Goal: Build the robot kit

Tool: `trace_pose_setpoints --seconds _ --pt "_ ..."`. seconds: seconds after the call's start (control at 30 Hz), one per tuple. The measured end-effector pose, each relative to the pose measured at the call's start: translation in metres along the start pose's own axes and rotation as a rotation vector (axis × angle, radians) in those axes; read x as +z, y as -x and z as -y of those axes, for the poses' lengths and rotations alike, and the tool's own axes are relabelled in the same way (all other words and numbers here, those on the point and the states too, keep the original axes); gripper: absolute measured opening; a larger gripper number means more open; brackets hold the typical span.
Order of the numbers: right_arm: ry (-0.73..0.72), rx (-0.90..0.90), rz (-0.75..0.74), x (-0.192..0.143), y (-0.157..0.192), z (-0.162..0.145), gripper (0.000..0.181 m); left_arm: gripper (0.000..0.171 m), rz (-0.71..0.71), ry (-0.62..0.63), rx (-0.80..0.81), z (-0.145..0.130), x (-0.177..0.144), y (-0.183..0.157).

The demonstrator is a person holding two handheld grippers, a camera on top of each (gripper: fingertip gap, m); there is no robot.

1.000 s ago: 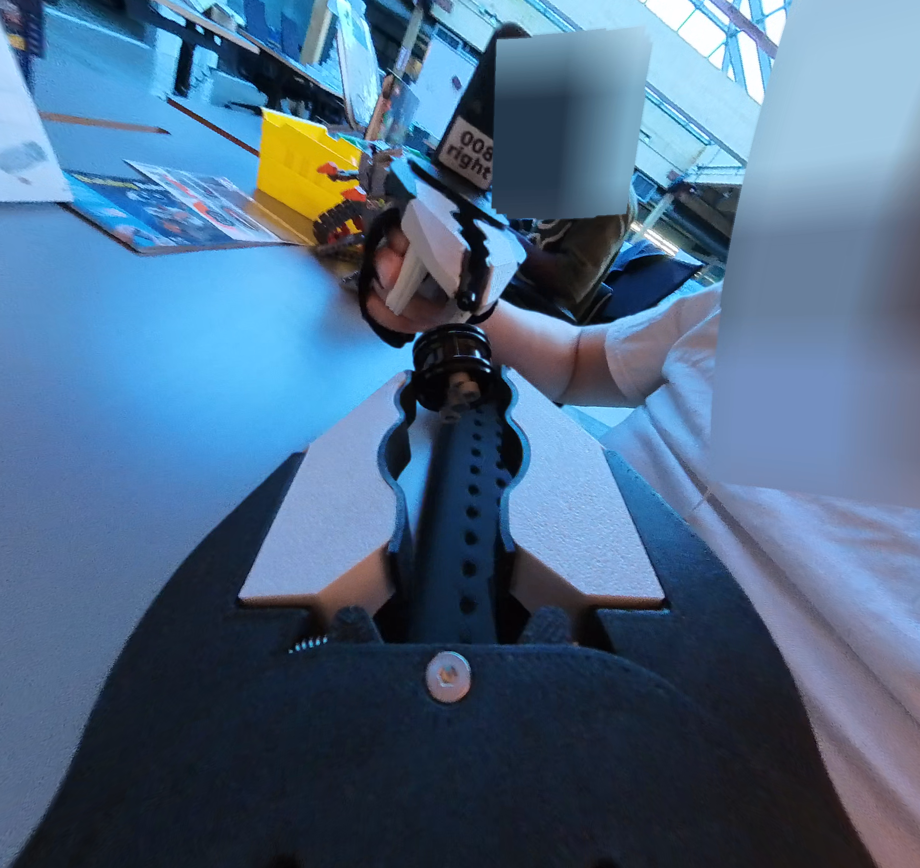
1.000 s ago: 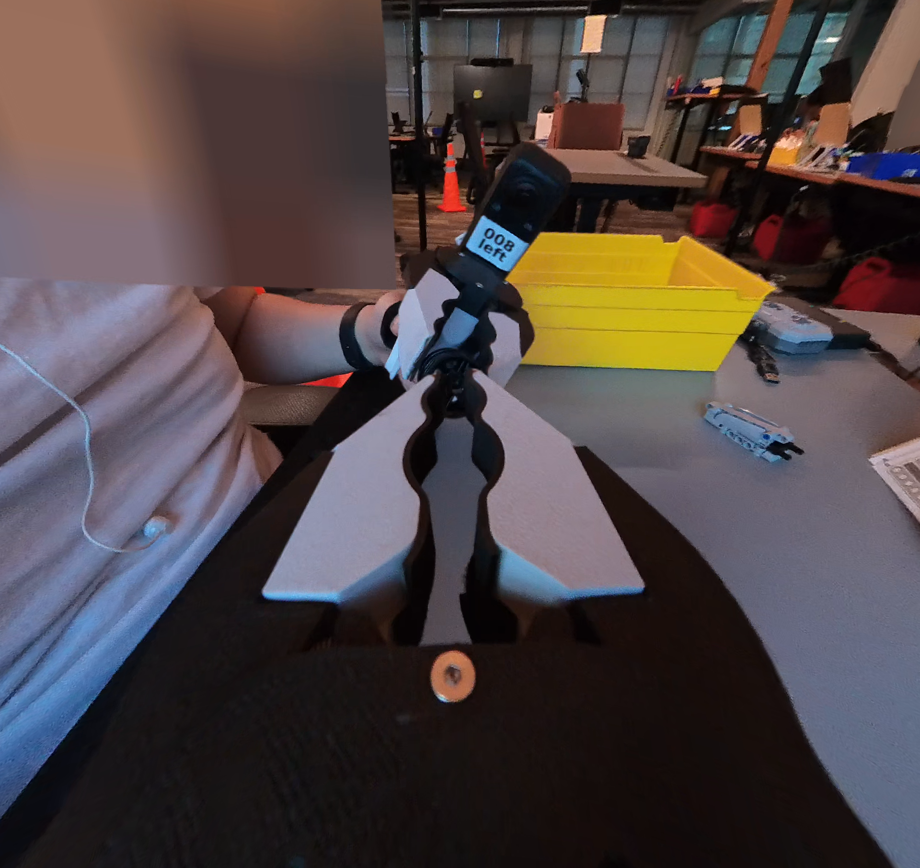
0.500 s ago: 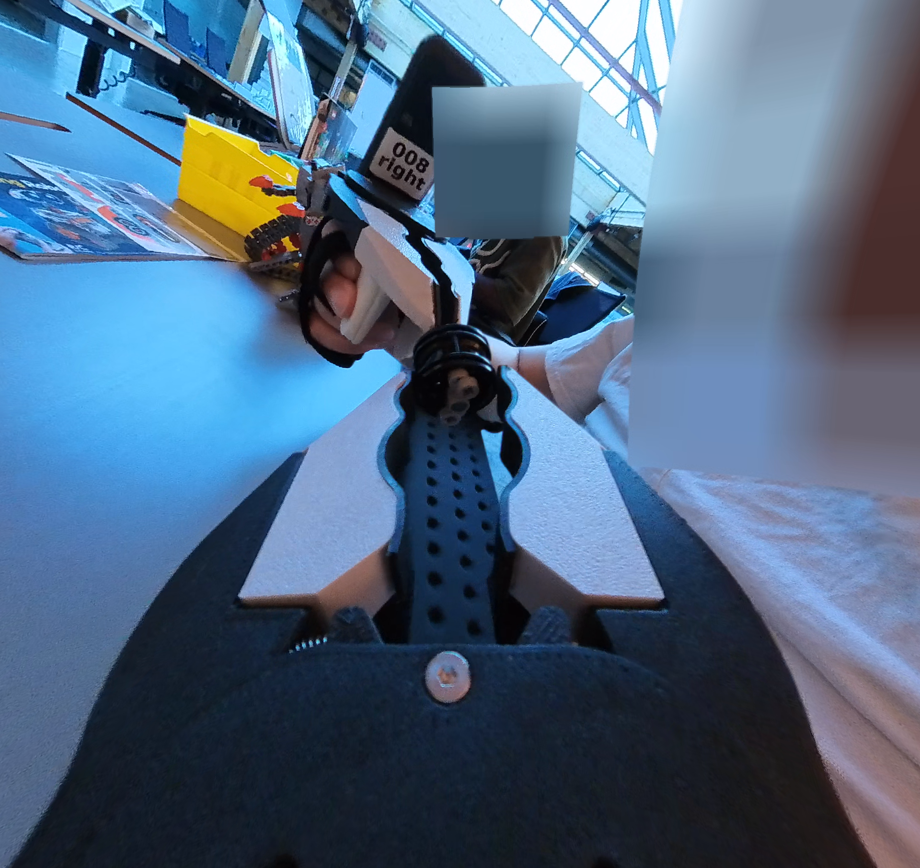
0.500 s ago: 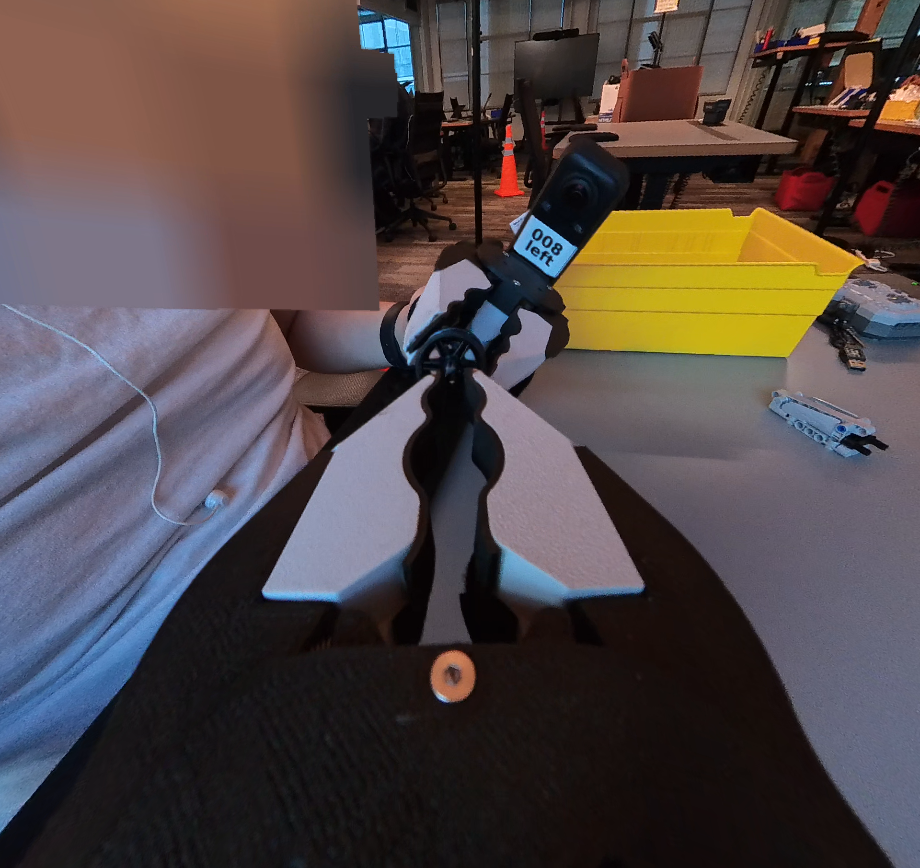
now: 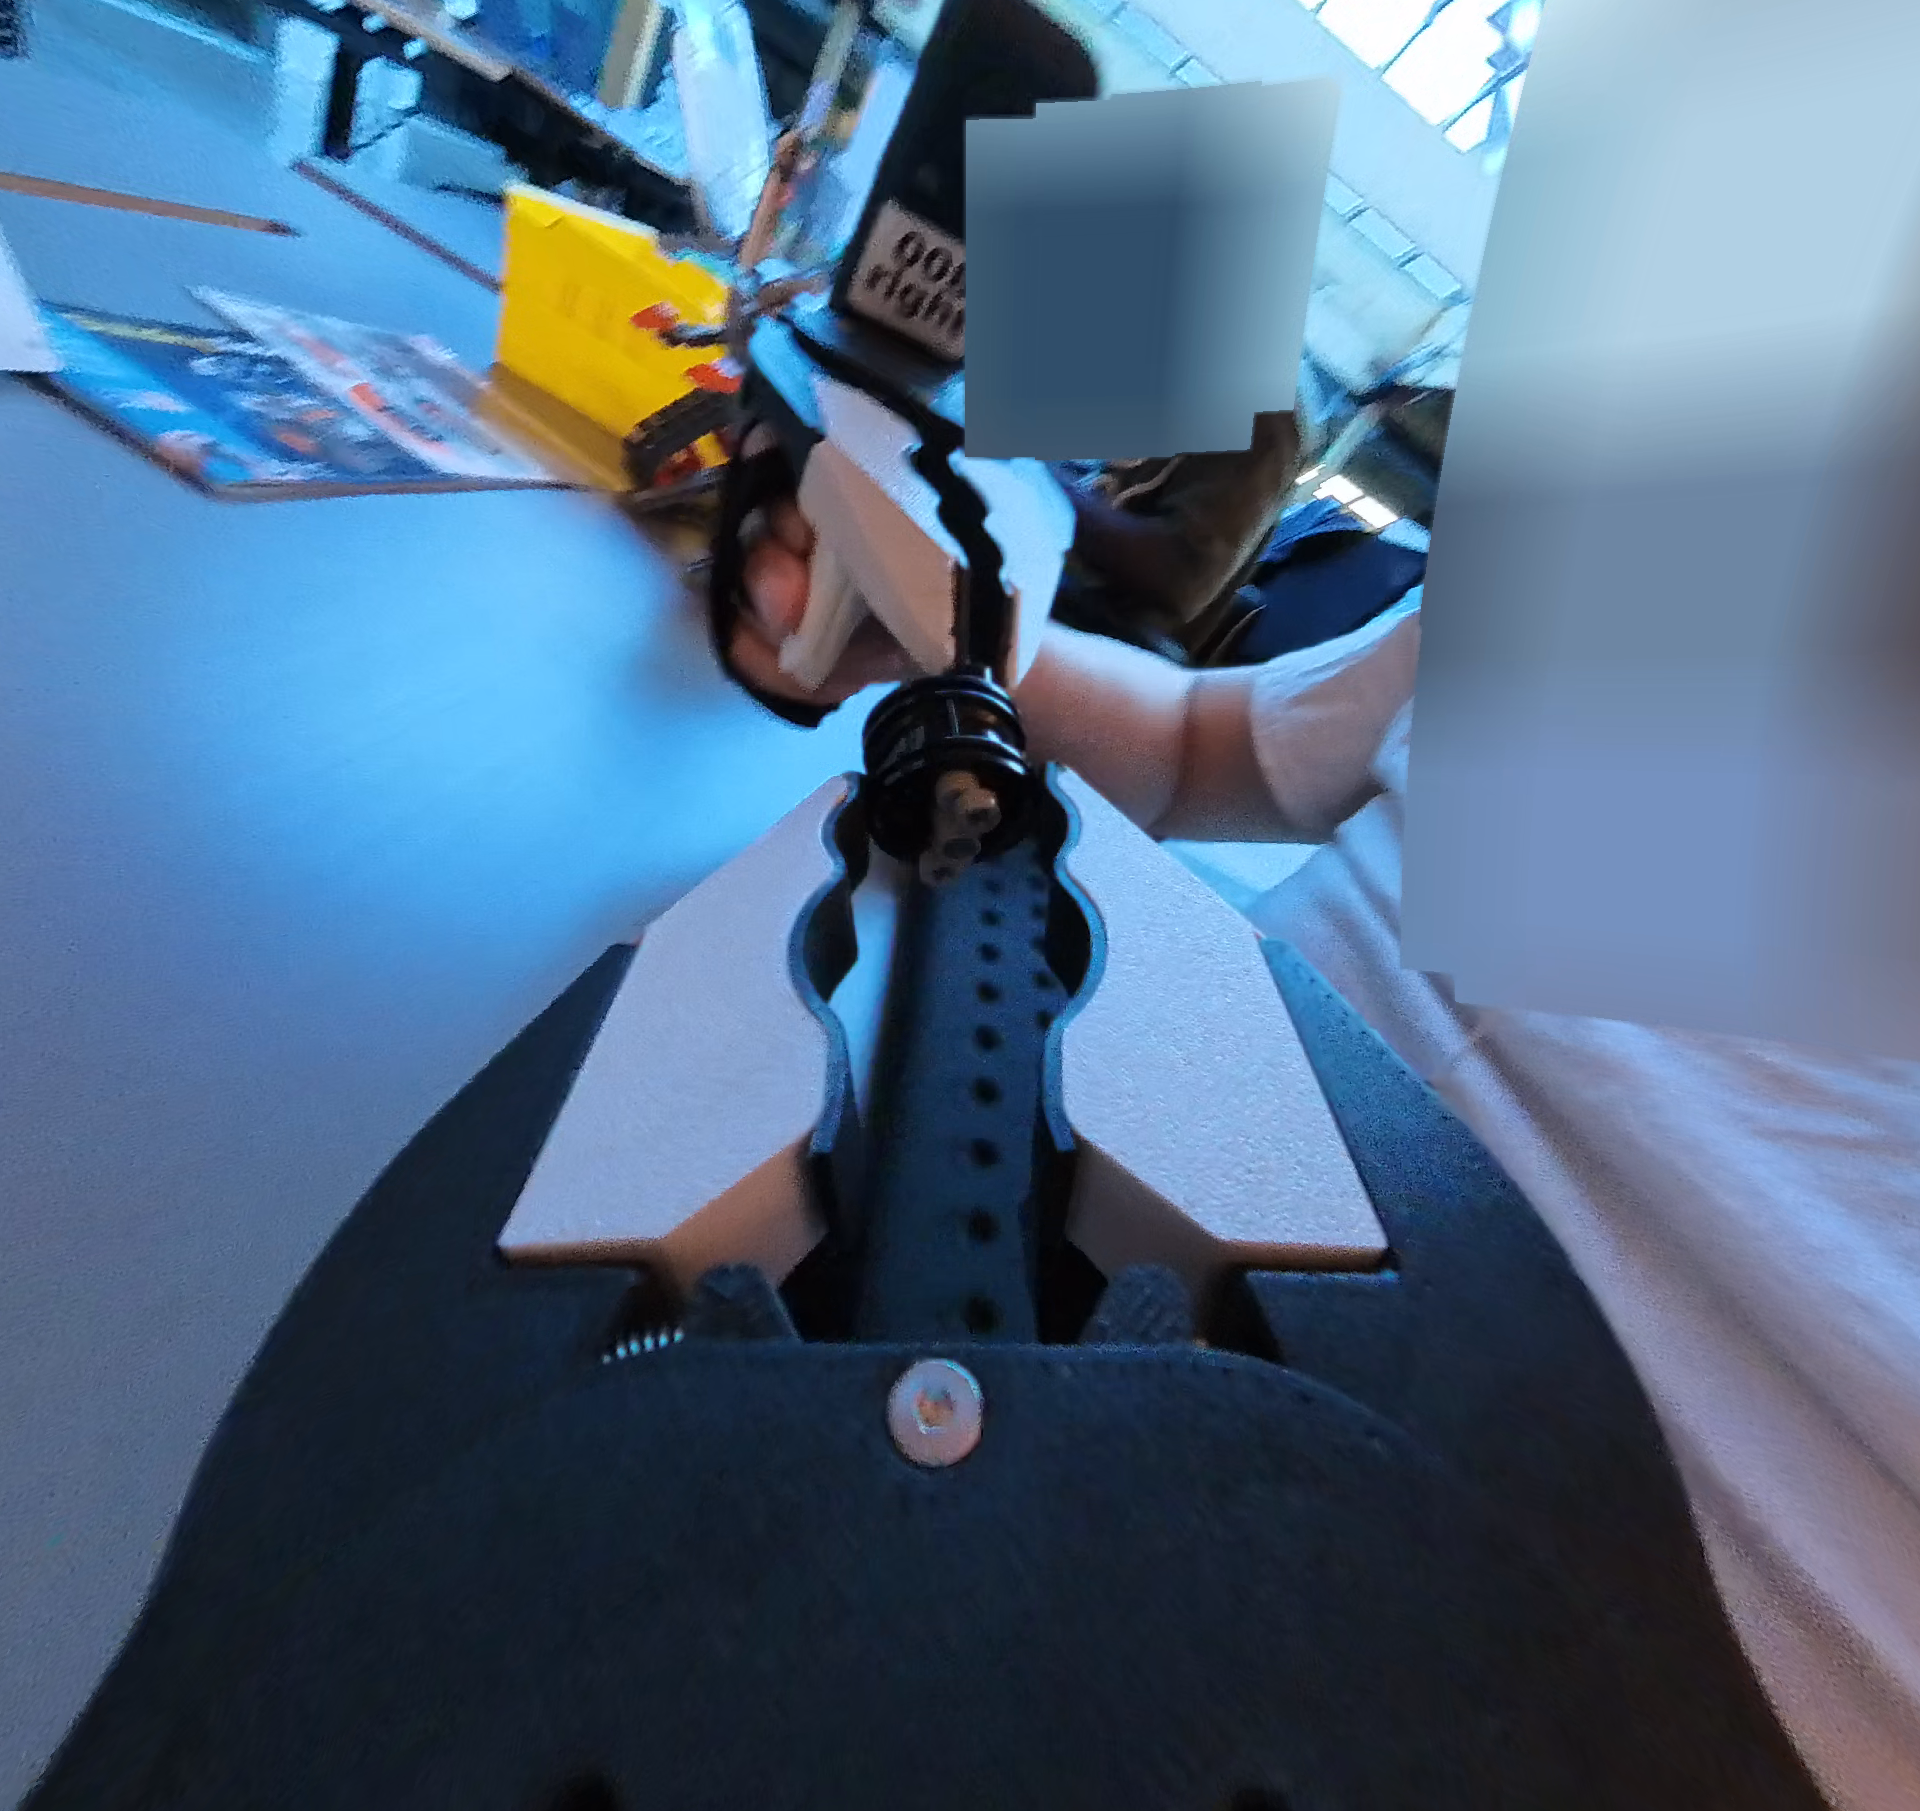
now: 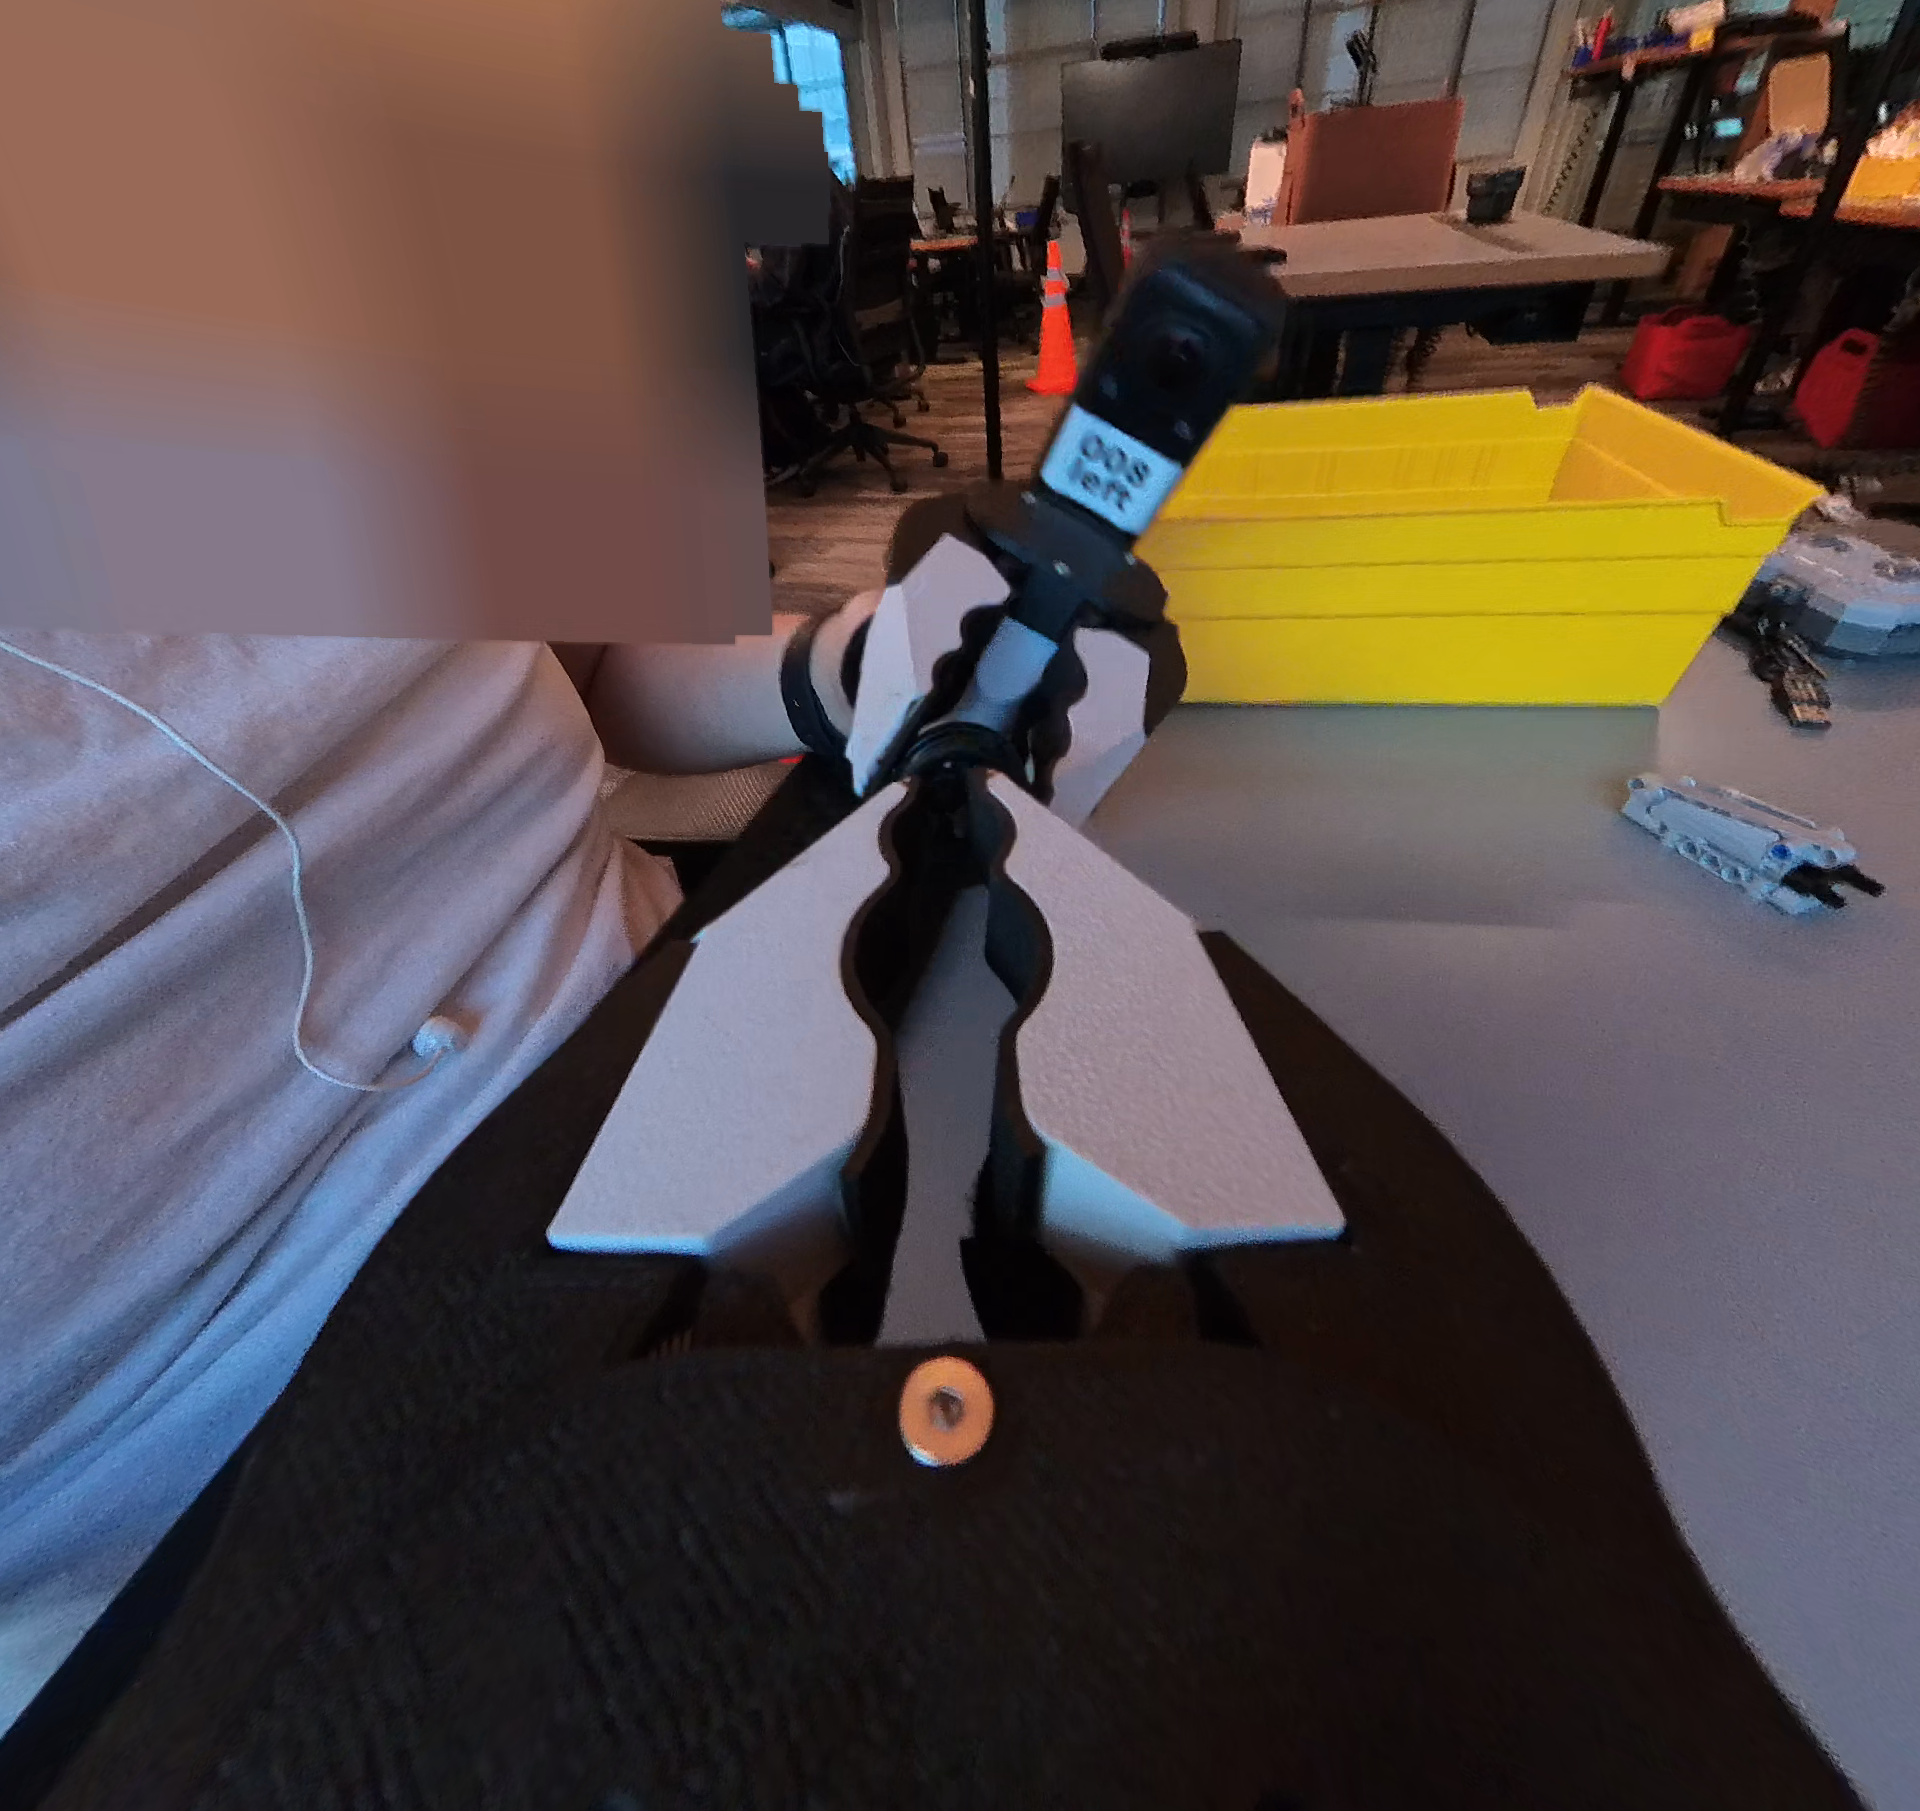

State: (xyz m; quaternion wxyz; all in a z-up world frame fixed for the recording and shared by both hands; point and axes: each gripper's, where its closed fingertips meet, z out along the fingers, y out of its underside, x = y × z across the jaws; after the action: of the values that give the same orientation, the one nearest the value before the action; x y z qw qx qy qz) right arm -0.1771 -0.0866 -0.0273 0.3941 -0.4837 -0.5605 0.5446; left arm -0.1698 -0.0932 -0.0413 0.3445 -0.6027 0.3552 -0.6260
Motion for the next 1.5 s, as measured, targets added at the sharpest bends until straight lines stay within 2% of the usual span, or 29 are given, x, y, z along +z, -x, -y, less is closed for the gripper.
trace_pose_setpoints --seconds 0.07,0.17,0.27,0.33,0.5,0.6,0.77,0.93,1.03,1.1,1.27,1.5 --pt "0.076 0.018 -0.034 -0.003 -0.009 -0.013 0.006 0.03 0.126 0.086 0.014 -0.01 -0.002 0.02" --pt "0.203 0.049 -0.096 -0.011 -0.026 -0.039 0.006 0.031 0.364 0.317 0.027 -0.037 -0.016 0.058" --pt "0.32 0.117 -0.152 -0.015 -0.041 -0.068 0.006 0.031 0.525 0.525 0.017 -0.064 -0.033 0.085" --pt "0.386 0.163 -0.17 -0.012 -0.045 -0.084 0.006 0.031 0.576 0.576 0.013 -0.074 -0.036 0.093" --pt "0.509 0.173 -0.183 -0.002 -0.044 -0.111 0.006 0.033 0.688 0.537 0.006 -0.071 -0.038 0.104" --pt "0.519 0.166 -0.177 0.002 -0.042 -0.114 0.006 0.049 0.664 0.55 -0.005 -0.074 -0.037 0.095" --pt "0.541 0.144 -0.194 0.005 -0.043 -0.118 0.006 0.048 0.618 0.642 -0.007 -0.084 -0.049 0.078" --pt "0.556 0.131 -0.196 0.008 -0.043 -0.122 0.006 0.056 0.651 0.801 0.292 -0.077 -0.067 0.094" --pt "0.576 0.12 -0.194 0.008 -0.043 -0.125 0.006 0.057 0.622 0.881 0.572 -0.063 -0.059 0.097" --pt "0.584 0.114 -0.191 0.008 -0.042 -0.127 0.006 0.051 0.569 0.928 0.706 -0.058 -0.049 0.095" --pt "0.591 0.116 -0.185 0.007 -0.04 -0.128 0.006 0.054 0.362 1.099 0.817 -0.066 -0.04 0.09" --pt "0.604 0.111 -0.17 0.005 -0.037 -0.13 0.006 0.035 0.173 1.266 0.941 -0.07 -0.039 0.09"
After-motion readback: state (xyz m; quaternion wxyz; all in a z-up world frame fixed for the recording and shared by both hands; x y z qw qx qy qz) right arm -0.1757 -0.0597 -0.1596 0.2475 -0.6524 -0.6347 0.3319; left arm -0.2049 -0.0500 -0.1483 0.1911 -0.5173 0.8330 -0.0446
